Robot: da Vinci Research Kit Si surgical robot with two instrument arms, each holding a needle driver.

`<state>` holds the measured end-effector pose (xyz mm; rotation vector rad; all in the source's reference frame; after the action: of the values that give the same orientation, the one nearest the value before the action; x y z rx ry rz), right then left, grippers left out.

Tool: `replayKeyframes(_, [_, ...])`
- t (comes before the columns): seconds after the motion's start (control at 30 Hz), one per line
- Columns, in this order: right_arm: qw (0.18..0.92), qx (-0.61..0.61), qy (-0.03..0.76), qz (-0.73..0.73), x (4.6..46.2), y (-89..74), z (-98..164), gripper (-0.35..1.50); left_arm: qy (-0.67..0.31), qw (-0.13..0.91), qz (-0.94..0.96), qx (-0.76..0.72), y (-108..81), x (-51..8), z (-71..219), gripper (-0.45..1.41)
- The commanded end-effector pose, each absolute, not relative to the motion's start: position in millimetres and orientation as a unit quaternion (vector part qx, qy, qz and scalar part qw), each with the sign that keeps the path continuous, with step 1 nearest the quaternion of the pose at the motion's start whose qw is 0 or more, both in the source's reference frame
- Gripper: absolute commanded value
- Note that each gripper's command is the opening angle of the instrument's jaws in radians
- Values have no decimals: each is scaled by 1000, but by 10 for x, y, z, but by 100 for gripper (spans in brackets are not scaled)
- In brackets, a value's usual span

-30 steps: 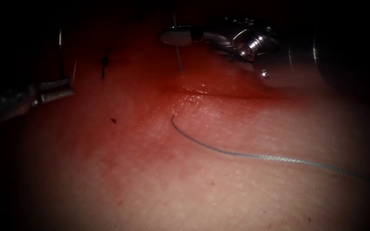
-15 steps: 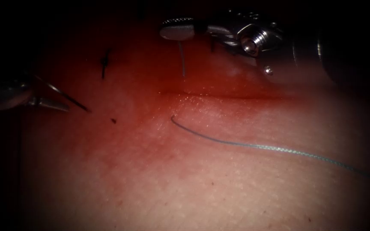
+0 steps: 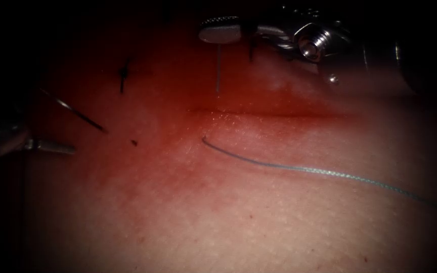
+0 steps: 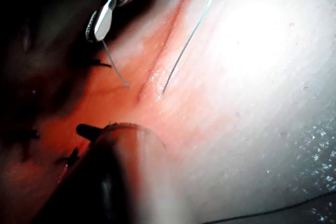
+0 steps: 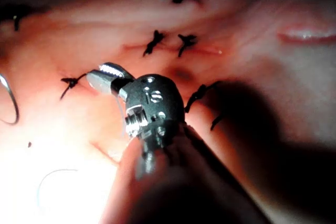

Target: Wound Closure

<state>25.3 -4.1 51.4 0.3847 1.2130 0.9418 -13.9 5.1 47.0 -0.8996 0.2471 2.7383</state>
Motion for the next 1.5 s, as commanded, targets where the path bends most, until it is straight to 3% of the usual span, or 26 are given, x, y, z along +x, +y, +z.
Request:
replayKeyframes(0.03, [707, 159, 551, 413, 258, -32, 513, 89, 85, 118, 935, -325, 51, -156, 465, 105])
replayKeyframes(0.13, [706, 112, 580, 392, 250, -12, 495, 138, 102, 95, 926, -349, 38, -195, 442, 105])
replayKeyframes(0.17, [699, 105, 585, 398, 248, -6, 490, 147, 105, 89, 925, -353, 34, -204, 438, 105])
replayKeyframes(0.5, [714, 89, 576, 389, 232, -4, 477, 148, 139, 34, 915, -377, -5, -293, 406, 96])
replayKeyframes(0.57, [725, 93, 563, 385, 222, -8, 478, 145, 150, 23, 916, -370, -10, -312, 408, 95])
replayKeyframes(0.6, [739, 107, 546, 381, 208, -14, 481, 131, 158, 17, 916, -367, -12, -326, 413, 95])
replayKeyframes(0.87, [788, 105, 485, 364, 163, -32, 496, 131, 187, 0, 919, -346, -14, -377, 449, 90])
replayKeyframes(0.9, [824, 98, 452, 326, 154, -31, 499, 131, 192, -1, 920, -342, -13, -389, 458, 88])
replayKeyframes(1.03, [865, 72, 403, 290, 144, -28, 502, 131, 201, -11, 919, -339, -7, -410, 469, 85])
replayKeyframes(1.5, [868, 57, 403, 283, 149, -33, 511, 121, 255, -37, 900, -353, -6, -473, 456, 83])
